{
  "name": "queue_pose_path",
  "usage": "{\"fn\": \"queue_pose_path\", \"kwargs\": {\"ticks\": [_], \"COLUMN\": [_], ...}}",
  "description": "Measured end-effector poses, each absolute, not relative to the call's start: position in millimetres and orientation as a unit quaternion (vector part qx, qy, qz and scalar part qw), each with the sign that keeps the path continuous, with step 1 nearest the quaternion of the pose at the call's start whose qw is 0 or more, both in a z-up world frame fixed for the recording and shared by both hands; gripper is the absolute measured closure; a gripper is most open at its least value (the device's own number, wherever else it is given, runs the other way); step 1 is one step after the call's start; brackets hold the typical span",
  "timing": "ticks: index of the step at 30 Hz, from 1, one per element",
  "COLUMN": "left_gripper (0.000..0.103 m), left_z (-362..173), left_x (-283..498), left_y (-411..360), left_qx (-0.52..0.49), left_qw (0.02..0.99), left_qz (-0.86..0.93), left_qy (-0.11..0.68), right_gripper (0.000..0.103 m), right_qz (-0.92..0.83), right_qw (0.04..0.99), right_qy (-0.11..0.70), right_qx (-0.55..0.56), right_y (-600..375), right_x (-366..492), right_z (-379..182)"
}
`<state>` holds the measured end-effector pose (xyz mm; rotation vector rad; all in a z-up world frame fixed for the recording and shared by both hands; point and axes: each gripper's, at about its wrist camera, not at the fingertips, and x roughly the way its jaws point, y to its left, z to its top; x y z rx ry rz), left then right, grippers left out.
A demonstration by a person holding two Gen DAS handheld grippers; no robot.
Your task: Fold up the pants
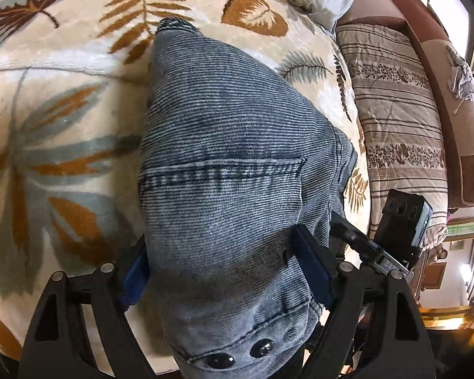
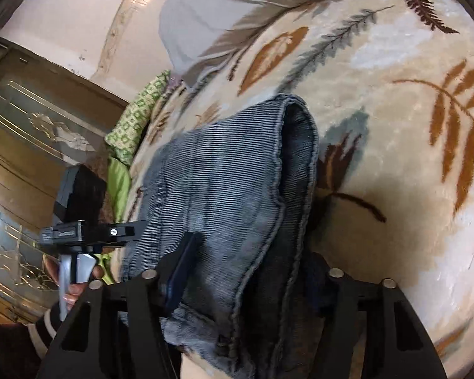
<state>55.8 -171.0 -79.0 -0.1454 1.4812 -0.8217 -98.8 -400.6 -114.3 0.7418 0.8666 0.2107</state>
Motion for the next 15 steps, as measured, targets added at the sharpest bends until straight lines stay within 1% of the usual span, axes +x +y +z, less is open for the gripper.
{"fn": "queue_pose_path", "kwargs": {"ticks": [1,3,4,5,6,7,8,10,11,15], "left_gripper": [0.02,0.022,0.027,0.034,0.038,0.047,0.053,0.058,0.06,0.06], "left_z": [-77.7,-76.5,-74.5,-71.5,-69.3,-65.6,-61.8,-52.7,-48.5,-31.8], "left_x": [54.4,53.0,51.3,49.0,47.5,44.6,41.8,34.7,31.7,22.4], "left_y": [-173.3,-174.0,-173.7,-173.4,-173.4,-173.8,-174.3,-175.1,-175.1,-166.1], "left_qx": [-0.058,-0.053,-0.049,-0.044,-0.038,-0.028,-0.018,0.004,0.013,0.033], "left_qw": [0.662,0.666,0.67,0.675,0.68,0.687,0.692,0.704,0.707,0.711], "left_qz": [-0.361,-0.359,-0.357,-0.355,-0.353,-0.349,-0.348,-0.345,-0.346,-0.36], "left_qy": [0.654,0.652,0.649,0.645,0.641,0.637,0.632,0.621,0.616,0.603], "right_gripper": [0.056,0.06,0.064,0.072,0.073,0.076,0.079,0.082,0.082,0.083], "right_qz": [0.096,0.08,0.073,0.072,0.07,0.068,0.067,0.065,0.065,0.054], "right_qw": [0.836,0.842,0.846,0.847,0.848,0.848,0.848,0.849,0.851,0.861], "right_qy": [0.41,0.417,0.42,0.422,0.423,0.424,0.426,0.426,0.426,0.431], "right_qx": [0.352,0.332,0.319,0.315,0.313,0.311,0.309,0.305,0.301,0.266], "right_y": [-400.5,-392.7,-386.8,-382.7,-379.1,-377.7,-377.7,-374.4,-371.4,-350.8], "right_x": [-99.0,-99.1,-98.4,-97.2,-97.5,-98.0,-99.6,-102.7,-105.3,-116.6], "right_z": [-114.8,-109.3,-105.4,-103.2,-98.8,-96.0,-93.1,-85.0,-80.9,-63.9]}}
